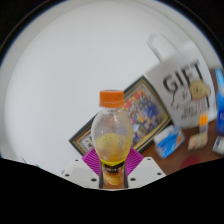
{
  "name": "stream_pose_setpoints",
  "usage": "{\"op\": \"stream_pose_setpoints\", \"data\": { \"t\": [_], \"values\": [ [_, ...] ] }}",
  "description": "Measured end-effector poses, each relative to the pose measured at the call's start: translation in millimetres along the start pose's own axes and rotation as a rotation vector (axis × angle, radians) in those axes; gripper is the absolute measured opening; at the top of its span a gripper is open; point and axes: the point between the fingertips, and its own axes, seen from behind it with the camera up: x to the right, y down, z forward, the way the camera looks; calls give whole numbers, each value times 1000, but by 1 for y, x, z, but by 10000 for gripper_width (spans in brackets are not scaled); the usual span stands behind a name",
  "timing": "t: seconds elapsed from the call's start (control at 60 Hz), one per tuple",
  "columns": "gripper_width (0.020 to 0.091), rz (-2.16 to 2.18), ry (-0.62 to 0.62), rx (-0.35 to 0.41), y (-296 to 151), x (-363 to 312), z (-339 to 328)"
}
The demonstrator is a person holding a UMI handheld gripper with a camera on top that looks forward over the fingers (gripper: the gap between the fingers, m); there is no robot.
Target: Pour water
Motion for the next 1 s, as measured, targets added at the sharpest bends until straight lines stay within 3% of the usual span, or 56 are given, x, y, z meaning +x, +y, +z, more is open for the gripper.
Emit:
{"op": "stream_pose_setpoints", "data": {
  "t": [0.133,0.233,0.383,0.633,0.717,0.867,0.967,1.0],
  "values": [
    [270,-387,130,35,-37,60,-8],
    [270,-574,219,4,-39,121,-8],
    [269,-677,275,-91,-8,197,-1],
    [273,-663,302,-192,51,258,2],
    [283,-669,290,-157,52,257,-1],
    [493,-652,292,-159,51,258,-3],
    [865,-647,307,-219,59,261,-9],
    [826,-649,323,-225,59,261,-14]
  ]
}}
